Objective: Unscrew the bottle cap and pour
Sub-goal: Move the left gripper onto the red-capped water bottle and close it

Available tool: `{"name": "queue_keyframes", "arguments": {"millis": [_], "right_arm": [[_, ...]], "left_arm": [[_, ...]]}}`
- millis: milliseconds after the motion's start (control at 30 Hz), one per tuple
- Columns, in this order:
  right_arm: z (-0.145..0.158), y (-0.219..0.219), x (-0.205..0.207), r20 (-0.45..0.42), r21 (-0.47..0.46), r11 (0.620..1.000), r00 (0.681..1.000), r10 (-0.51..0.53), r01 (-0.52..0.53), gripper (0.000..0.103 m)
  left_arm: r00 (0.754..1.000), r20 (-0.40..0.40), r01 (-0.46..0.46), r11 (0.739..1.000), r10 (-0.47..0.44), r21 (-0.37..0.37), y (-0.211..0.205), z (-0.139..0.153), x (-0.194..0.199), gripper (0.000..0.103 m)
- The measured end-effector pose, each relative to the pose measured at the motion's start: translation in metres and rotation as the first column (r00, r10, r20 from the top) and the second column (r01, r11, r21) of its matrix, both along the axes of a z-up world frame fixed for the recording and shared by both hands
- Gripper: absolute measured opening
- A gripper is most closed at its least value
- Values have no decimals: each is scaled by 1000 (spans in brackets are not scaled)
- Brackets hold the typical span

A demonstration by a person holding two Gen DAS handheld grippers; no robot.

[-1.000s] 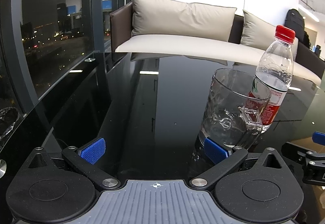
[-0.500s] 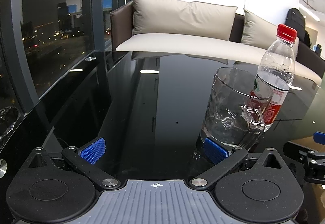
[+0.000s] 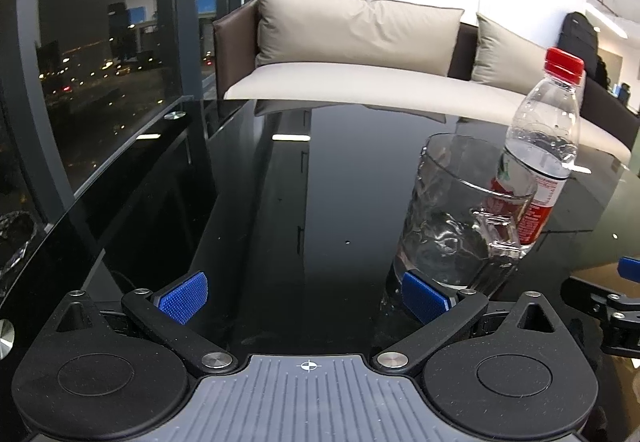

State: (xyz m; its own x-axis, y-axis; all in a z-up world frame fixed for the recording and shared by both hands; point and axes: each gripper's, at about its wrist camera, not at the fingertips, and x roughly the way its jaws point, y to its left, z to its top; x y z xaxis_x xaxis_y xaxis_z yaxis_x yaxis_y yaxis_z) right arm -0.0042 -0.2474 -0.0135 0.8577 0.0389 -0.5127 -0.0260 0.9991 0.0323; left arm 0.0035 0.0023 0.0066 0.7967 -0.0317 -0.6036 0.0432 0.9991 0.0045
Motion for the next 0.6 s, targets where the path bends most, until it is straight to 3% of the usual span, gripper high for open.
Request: {"name": "queue_keyframes", "arguments": {"millis": [333,600], "right_arm": [[0,-9,3,-9,11,1000,1000,-14,14,103],[2,-19,5,-15,45,999,1000,-12,12,103]], "left_arm": [[997,37,73,997,-72,-39,-1,41,0,102],[982,59,182,983,-181,-13,-30,73,11,102]]}}
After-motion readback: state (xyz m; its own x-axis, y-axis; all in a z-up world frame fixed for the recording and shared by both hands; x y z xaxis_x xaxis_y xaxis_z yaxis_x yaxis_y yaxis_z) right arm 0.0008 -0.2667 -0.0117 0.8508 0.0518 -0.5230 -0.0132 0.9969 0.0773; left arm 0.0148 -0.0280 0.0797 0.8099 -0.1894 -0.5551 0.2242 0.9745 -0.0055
